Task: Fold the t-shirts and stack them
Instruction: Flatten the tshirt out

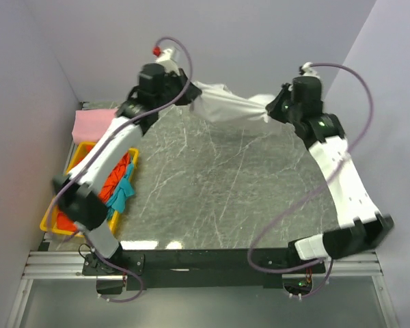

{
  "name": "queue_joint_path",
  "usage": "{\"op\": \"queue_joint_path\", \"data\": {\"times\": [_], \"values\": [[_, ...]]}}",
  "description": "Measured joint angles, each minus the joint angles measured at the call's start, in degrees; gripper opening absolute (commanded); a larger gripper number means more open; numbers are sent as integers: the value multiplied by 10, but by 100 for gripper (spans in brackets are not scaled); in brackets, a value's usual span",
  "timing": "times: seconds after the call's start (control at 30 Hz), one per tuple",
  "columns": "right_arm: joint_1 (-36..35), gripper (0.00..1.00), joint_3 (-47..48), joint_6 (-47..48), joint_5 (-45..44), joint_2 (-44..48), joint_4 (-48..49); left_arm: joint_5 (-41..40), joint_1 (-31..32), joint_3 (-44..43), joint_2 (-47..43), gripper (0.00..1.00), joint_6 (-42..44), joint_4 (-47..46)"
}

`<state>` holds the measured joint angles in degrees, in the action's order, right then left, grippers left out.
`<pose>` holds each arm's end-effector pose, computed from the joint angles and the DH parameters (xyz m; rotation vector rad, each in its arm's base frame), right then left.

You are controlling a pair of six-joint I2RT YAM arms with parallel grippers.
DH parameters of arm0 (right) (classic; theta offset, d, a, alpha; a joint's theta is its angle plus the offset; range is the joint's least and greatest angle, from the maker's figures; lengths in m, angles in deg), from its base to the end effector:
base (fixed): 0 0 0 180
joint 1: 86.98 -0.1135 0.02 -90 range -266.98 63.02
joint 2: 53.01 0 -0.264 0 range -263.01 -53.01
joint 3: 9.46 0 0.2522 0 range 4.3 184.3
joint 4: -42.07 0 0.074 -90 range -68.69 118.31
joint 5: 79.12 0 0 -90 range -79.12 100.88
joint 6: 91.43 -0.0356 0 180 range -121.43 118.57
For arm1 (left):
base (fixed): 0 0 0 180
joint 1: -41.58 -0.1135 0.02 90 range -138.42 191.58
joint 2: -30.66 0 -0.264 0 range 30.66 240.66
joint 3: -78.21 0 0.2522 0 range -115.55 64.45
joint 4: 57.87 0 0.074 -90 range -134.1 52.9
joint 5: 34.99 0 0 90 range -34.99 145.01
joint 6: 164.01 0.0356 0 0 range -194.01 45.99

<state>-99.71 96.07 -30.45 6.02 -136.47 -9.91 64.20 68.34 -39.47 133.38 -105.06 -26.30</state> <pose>0.3114 0.0673 0.4160 0.3501 2.0809 0.3511 0.3781 -0.1971 0.4049 0.0435 1.9440 -0.8358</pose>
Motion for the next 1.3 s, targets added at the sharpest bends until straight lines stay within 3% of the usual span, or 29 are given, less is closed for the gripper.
{"op": "queue_joint_path", "data": {"times": [0.03,0.07,0.1,0.13,0.17,0.27,0.37,0.57,0.93,1.3], "values": [[-5,15,1,2,5,35,9,0,0,17,-41,10,0,-17],[-7,33,-5,2,12,61,15,0,2,44,-87,21,0,-40],[-10,41,-23,0,21,97,30,-1,5,76,-130,37,-1,-62],[-10,47,-51,3,20,132,39,-11,7,114,-177,50,2,-70],[-8,50,-93,7,19,161,52,-25,7,162,-232,70,0,-84],[4,56,-214,0,13,238,42,-82,-6,295,-358,83,-21,-93],[5,57,-339,-17,14,252,32,-123,-12,402,-418,84,-47,-71],[5,59,-442,-42,19,206,-5,-136,-12,509,-372,84,-78,33],[17,54,-379,-45,40,67,58,-99,-12,437,-190,79,-84,41],[59,50,-312,-31,63,-82,99,-106,-12,395,-104,71,-72,62]]}}
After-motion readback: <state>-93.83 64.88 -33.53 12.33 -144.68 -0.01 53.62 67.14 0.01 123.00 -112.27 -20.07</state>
